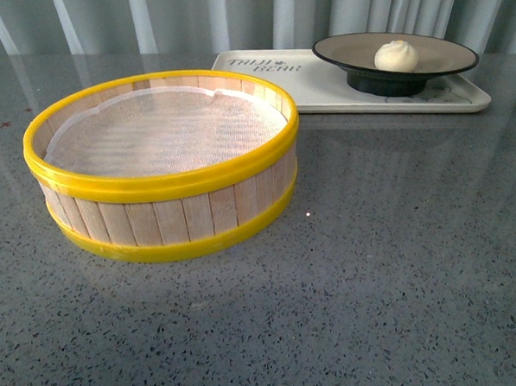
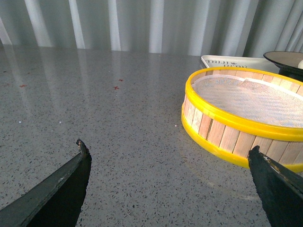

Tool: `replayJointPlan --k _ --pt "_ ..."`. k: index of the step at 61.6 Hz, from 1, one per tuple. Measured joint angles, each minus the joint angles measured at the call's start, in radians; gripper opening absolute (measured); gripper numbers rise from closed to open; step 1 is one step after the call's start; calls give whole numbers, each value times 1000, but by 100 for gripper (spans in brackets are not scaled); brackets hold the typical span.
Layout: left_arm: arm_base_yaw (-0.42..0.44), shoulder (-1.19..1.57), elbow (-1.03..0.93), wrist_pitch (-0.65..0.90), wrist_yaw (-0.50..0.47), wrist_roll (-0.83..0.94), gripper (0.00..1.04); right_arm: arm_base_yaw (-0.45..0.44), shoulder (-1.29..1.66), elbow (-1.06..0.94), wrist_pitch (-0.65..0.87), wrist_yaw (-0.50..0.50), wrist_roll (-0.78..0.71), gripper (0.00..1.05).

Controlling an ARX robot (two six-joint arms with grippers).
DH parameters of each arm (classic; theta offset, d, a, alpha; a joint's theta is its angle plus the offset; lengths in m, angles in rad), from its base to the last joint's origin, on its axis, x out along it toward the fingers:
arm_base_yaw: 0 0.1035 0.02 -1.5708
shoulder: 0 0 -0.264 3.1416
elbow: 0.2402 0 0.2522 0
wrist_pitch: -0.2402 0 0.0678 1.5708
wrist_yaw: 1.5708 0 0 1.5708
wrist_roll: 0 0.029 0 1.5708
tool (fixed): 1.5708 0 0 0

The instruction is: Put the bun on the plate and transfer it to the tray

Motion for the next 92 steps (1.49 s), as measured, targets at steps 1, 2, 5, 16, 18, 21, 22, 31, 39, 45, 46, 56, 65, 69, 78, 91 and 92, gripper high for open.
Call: replayJointPlan --k 1,2,5,16,18,21,22,31,39,45,46,56,65,69,78,91,92 --pt "0 0 0 0 0 0 98 -7 -28 -16 0 13 -29 96" --pt "0 0 0 0 0 0 98 -11 -43 -24 -1 18 -36 96" --pt "0 0 0 0 0 0 98 -31 -116 -67 -4 45 -119 96" --pt "0 0 0 0 0 0 98 -103 -408 -262 74 122 -462 96" --pt "0 0 0 0 0 0 98 -115 -450 -292 84 128 -514 96" --pt "0 0 0 0 0 0 98 -137 -510 -345 110 134 -595 96" --pt "0 0 0 0 0 0 98 -145 -528 -365 121 136 -624 96" --pt "0 0 0 0 0 0 98 -180 -582 -517 233 174 -794 96" --pt "0 0 0 0 0 0 98 -127 -627 -705 308 -35 -1012 70" --pt "0 0 0 0 -1 0 98 -96 -675 -764 313 -17 -1056 54" --pt "0 0 0 0 -2 0 98 -90 -687 -774 313 -10 -1060 51" --pt "0 0 0 0 1 0 98 -57 -766 -838 309 31 -1076 24" --pt "0 0 0 0 0 0 98 -19 -840 -886 282 64 -1084 2" --pt "0 0 0 0 0 0 98 27 -869 -902 267 131 -1085 2" --pt "0 0 0 0 0 0 98 64 -940 -934 229 140 -1085 2" --pt "0 0 0 0 0 0 98 64 -1046 -967 159 143 -1085 2" --pt "0 0 0 0 0 0 98 64 -1052 -969 154 143 -1085 2"
